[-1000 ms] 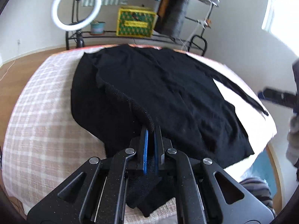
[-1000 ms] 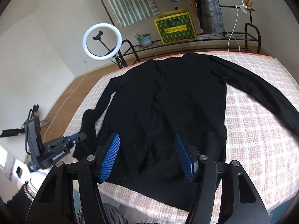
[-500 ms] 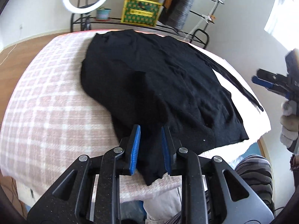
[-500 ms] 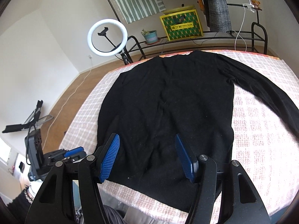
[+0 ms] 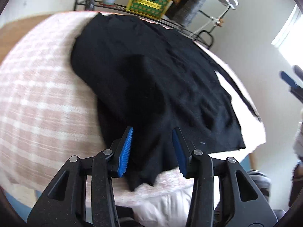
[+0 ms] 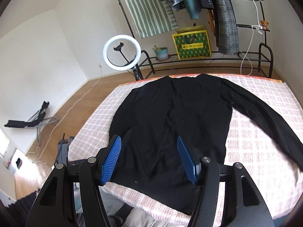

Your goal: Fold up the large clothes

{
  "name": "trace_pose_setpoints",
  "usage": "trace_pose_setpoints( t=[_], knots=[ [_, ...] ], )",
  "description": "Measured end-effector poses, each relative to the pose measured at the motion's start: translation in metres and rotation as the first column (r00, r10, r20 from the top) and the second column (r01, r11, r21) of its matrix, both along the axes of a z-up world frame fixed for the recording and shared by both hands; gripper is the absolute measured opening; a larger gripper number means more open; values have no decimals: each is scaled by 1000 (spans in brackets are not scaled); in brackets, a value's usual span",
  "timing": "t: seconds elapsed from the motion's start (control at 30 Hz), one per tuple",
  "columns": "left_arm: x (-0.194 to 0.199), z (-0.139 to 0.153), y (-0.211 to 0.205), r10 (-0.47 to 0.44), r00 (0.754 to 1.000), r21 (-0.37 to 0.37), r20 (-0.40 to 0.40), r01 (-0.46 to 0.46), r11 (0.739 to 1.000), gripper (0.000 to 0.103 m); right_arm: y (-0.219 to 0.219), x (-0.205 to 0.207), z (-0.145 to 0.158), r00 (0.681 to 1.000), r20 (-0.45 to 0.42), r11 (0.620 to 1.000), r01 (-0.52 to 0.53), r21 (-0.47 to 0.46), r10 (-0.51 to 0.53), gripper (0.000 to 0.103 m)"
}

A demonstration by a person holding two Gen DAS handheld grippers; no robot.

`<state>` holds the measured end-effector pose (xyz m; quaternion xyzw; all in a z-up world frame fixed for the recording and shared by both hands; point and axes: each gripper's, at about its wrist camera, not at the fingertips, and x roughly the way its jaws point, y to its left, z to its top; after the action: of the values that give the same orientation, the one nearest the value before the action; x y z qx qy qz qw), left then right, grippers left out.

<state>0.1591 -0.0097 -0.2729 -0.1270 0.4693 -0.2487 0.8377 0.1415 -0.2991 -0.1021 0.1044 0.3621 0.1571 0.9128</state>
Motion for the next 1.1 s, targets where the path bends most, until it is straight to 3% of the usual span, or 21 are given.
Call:
trace_pose_setpoints(
  t=[0.17,0.27,0.4,0.5,0.6,0.8,0.97,1.1],
  knots=[
    [-13,2,-24,-129,992,-52,8,130,990,43,16,34,-10,999,-25,999,-41,-17,40,61],
    [-23,19,-8,-87,994,-85,65,93,992,43,28,69,-19,996,-43,997,-74,-17,74,61],
    [-15,30,21,18,992,-9,122,-17,1000,43,46,119,-29,989,-73,992,-127,9,127,61],
    [9,24,41,89,991,7,105,-90,996,43,63,162,-42,980,-104,985,-163,60,169,61],
    [24,15,57,131,989,-41,67,-128,991,43,87,205,-58,969,-135,975,-192,111,207,61],
    [21,-1,36,41,996,-38,75,-39,999,43,135,258,-80,949,-189,964,-229,138,253,61],
    [10,-7,1,-48,993,47,110,43,998,43,141,258,-73,951,-169,963,-241,124,260,61],
    [11,-14,-24,-90,992,71,89,84,994,43,136,257,-65,957,-167,969,-220,110,236,61]
  ],
)
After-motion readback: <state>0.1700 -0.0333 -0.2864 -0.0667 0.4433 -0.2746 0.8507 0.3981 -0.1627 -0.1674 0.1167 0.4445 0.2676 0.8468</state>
